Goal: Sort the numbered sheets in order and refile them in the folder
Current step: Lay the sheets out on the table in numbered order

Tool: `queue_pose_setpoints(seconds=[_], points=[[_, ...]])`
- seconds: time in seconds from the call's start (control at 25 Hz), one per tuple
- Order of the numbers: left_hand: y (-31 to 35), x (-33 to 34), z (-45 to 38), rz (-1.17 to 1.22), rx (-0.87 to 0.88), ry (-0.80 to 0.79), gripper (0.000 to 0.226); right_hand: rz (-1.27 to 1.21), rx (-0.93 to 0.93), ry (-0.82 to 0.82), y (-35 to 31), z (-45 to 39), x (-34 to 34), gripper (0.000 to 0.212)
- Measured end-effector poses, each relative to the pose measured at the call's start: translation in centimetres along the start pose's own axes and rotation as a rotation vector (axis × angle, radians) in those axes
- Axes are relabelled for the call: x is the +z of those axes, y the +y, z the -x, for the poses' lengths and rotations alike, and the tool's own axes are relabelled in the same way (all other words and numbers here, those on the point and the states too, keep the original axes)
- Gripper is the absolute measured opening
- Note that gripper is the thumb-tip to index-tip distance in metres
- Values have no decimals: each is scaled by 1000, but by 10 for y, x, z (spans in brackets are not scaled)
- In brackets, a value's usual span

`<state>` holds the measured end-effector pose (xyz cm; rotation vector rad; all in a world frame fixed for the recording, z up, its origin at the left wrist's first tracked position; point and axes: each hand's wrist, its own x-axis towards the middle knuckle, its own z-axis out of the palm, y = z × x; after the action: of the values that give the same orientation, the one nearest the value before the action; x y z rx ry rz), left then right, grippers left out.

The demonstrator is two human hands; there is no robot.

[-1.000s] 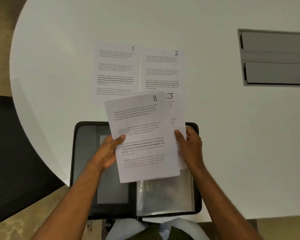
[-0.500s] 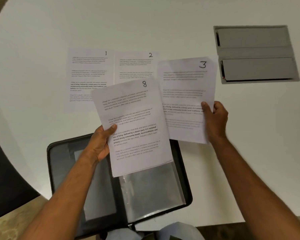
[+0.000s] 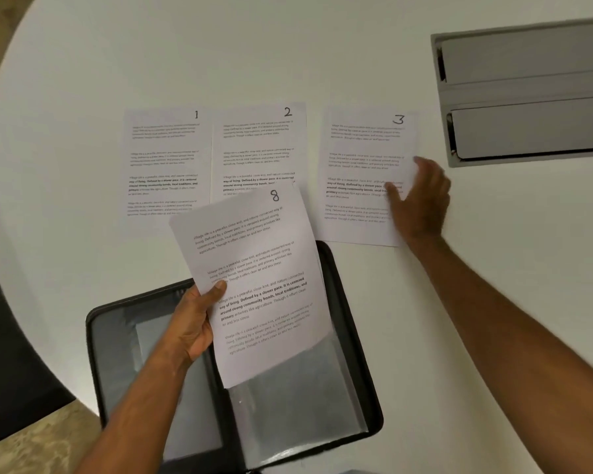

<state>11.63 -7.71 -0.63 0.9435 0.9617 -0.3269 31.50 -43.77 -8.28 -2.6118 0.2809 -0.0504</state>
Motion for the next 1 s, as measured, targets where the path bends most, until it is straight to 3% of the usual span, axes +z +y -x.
queue_pose_setpoints(seconds=[0.08,0.16,0.48,0.6,0.72,0.88,1.0], points=[[1,4,-1,0,2,2,42,125,-219,-118,-2,17,13,69],[4,5,-4,-4,10,2,48,198,-315,-221,3,23,25,78],[8,-2,-6,-4,26,-23,50,193,-368,-284,7,-1,22,87],[8,-6,1,-3,28,-33,47,100,-309,-193,-6,24,15,71],[10,-12,12,-3,41,-51,41,-46,-208,-74,-19,100,3,47],[9,-28,29,-10,38,-86,35,-130,110,-235,-18,228,-8,29],[10,-47,42,-19,31,-107,42,-76,167,-265,-16,289,-12,22]])
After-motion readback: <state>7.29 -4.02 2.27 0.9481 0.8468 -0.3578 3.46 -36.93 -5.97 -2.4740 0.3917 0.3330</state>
